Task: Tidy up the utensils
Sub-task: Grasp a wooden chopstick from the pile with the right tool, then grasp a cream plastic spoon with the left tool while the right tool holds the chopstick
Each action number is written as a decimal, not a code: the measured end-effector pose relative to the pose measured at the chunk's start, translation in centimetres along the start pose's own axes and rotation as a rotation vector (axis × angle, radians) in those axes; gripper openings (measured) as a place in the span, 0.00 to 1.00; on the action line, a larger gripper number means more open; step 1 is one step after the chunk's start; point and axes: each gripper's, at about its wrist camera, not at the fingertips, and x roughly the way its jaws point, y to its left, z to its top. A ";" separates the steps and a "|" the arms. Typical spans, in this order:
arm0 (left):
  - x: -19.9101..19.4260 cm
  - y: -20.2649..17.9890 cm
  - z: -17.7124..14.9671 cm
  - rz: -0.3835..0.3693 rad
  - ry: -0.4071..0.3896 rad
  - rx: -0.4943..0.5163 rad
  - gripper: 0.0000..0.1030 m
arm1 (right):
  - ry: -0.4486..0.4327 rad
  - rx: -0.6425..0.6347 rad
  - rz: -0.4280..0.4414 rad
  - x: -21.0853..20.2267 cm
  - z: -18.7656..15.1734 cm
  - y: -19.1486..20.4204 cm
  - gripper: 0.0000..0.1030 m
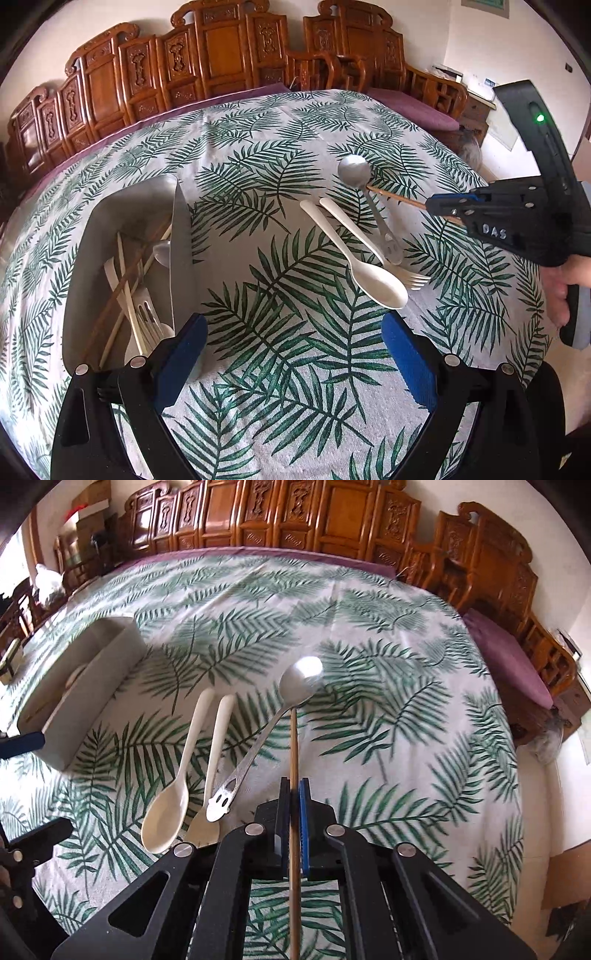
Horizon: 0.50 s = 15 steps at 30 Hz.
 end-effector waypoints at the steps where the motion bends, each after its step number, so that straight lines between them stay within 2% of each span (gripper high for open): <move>1: -0.1 0.0 0.0 -0.001 -0.001 -0.003 0.89 | -0.003 -0.001 -0.007 -0.3 0.1 -0.1 0.05; 6: -0.3 0.2 0.1 -0.005 -0.005 -0.009 0.89 | -0.016 0.034 -0.026 -1.6 -0.5 -1.1 0.05; 15: 1.5 -0.7 1.4 -0.021 0.021 -0.018 0.89 | -0.001 0.046 -0.019 -1.2 -4.3 -1.2 0.05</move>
